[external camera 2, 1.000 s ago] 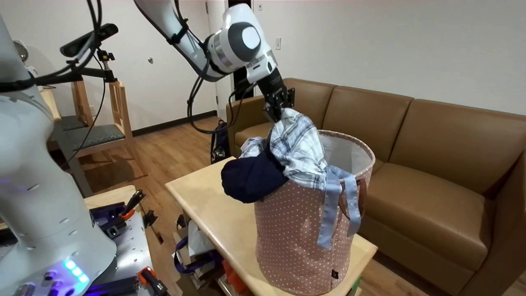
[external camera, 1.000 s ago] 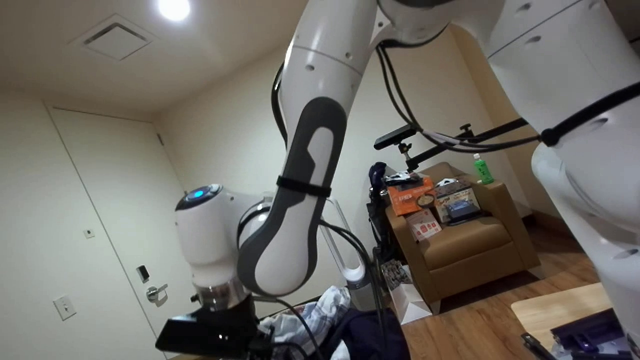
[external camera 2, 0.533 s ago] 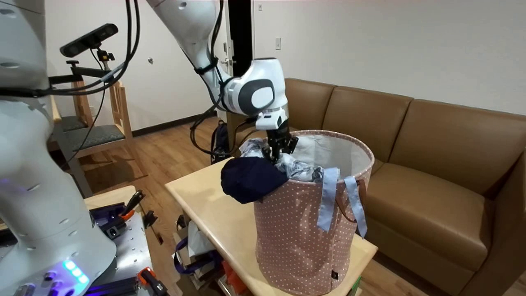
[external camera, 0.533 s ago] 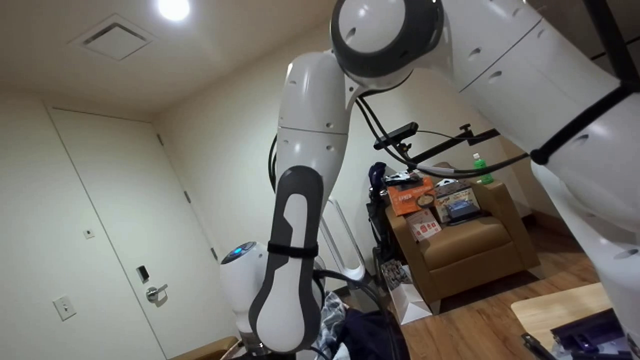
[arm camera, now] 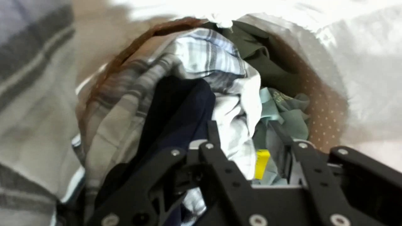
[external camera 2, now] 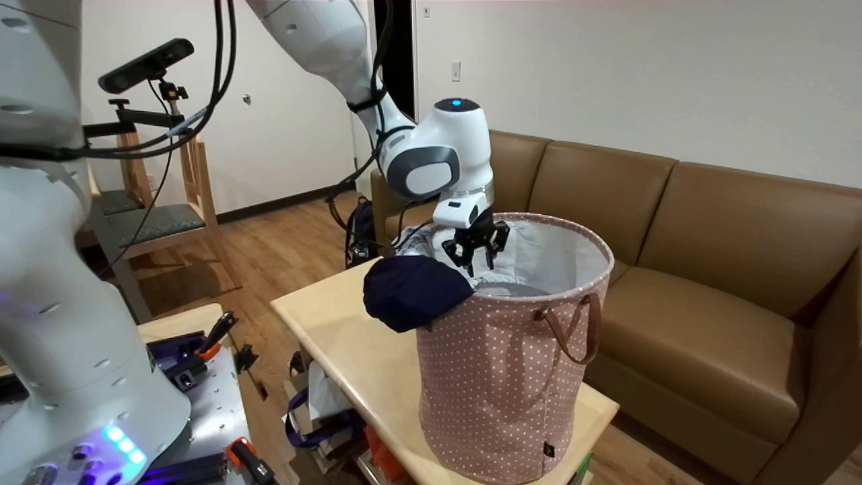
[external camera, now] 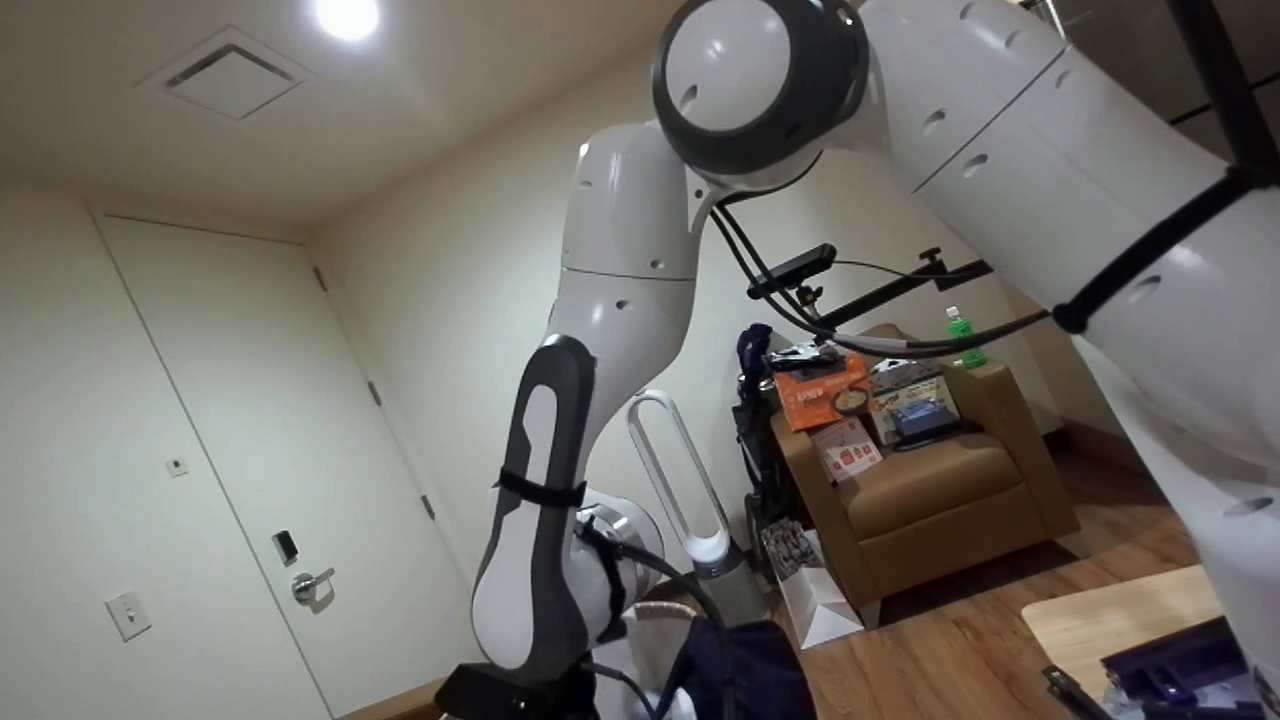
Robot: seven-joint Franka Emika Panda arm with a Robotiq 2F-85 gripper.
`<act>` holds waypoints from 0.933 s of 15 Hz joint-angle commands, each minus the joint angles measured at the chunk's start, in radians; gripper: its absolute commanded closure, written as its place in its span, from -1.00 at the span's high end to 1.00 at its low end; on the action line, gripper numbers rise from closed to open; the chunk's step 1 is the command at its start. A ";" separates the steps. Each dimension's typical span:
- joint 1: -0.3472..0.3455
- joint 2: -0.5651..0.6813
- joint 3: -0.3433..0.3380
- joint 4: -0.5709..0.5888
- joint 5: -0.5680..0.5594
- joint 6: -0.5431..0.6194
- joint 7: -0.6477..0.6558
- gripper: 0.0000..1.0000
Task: Put the clothes in the bag
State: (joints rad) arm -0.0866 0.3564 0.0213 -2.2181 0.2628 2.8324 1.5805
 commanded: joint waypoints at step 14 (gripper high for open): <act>0.164 -0.330 -0.096 -0.050 -0.321 -0.200 -0.122 1.00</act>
State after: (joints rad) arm 0.1150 0.0805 -0.1367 -2.2241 -0.1405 2.6829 1.6423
